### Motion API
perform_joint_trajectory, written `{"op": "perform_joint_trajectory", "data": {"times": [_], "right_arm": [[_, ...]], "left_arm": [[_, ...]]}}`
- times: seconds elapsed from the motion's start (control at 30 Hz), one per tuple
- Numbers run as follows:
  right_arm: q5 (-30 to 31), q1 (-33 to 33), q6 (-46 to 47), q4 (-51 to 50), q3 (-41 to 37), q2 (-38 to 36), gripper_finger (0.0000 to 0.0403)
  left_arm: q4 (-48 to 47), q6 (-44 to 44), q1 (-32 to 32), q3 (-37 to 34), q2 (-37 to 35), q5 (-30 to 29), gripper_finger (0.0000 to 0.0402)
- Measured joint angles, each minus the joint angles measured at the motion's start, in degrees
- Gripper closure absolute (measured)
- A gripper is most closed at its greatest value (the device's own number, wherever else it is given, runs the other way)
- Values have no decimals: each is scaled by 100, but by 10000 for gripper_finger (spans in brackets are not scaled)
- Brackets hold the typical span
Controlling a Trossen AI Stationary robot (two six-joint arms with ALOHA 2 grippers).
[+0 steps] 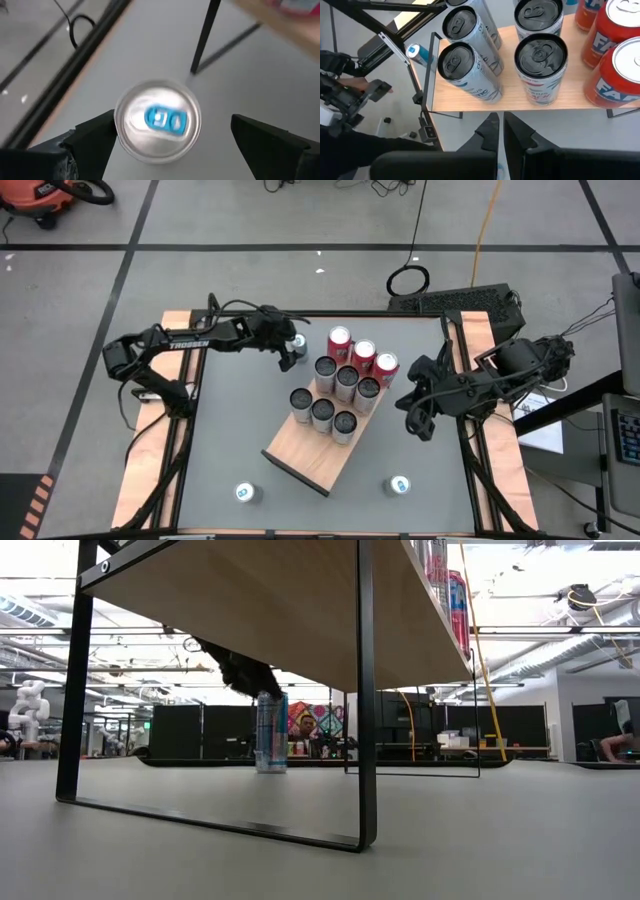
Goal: Place canned beverage on shelf
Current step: Put the blue soda can on the shelf
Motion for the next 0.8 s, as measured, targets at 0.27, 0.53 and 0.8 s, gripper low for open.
{"op": "perform_joint_trajectory", "data": {"times": [0.27, 0.53, 0.8], "right_arm": [[33, 0, -147, 0, 2, 0, 403], [39, 0, -426, -2, 0, 0, 403], [97, 0, -581, -6, 0, 0, 403]], "left_arm": [[11, -4, 0, 0, -2, -120, 58], [-132, -11, 0, 0, 26, -133, 87], [-63, -15, -114, -4, 28, -133, 128]]}}
